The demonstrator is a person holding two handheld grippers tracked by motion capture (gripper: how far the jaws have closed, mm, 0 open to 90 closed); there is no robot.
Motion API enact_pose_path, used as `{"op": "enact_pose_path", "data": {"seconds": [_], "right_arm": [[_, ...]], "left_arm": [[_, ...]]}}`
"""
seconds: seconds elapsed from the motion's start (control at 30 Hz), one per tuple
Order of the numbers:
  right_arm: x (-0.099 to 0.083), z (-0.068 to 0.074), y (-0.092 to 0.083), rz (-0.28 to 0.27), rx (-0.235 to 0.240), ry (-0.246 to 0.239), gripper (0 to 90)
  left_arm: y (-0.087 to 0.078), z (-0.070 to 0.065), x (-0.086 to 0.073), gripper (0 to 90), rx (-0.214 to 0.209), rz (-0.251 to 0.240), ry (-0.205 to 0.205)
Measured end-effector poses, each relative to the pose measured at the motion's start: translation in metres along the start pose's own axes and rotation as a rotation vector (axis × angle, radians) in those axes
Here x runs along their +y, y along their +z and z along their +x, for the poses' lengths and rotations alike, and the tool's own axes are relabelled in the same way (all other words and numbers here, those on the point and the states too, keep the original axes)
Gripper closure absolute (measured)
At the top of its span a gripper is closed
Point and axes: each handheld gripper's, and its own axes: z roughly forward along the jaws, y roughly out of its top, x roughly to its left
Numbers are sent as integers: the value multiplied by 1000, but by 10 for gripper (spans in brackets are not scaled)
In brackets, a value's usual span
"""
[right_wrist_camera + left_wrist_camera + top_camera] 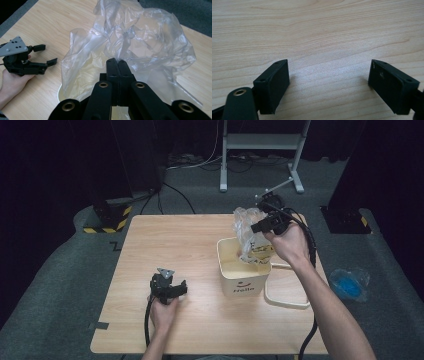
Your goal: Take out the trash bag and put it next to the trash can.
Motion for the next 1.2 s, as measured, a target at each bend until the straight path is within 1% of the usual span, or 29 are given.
{"op": "enact_pose_path", "data": {"seconds": [0.13,0.2,0.23,0.3,0.33,0.53,0.57,0.63,0.77,0.87,0.93,1.2], "right_arm": [[0,-3,-4,-8,-3,8,900],[0,-5,-9,-7,-8,7,900],[0,-5,-9,-7,-8,7,900],[2,-6,-16,-15,-11,8,900],[2,-6,-16,-15,-11,8,900],[4,-10,-30,-47,-17,11,900],[4,-10,-30,-47,-17,11,900],[4,-14,-36,-65,-21,21,900],[4,-16,-42,-73,-32,26,900],[3,-19,-50,-89,-33,39,900],[3,-20,-54,-100,-37,38,900],[-1,-26,-59,-89,-60,53,900]], "left_arm": [[0,0,0,171,0,0,0],[0,0,0,171,0,1,0],[0,0,0,171,0,1,0],[0,0,0,171,1,0,-1],[0,0,0,171,1,-1,-1],[0,0,0,168,-2,-1,1],[0,0,0,168,-2,-1,1],[0,0,0,169,-2,-2,2],[0,0,0,168,-2,-2,1],[0,0,0,169,-2,-1,2],[0,-1,0,169,-1,-1,2],[0,0,0,169,-2,0,4]]}}
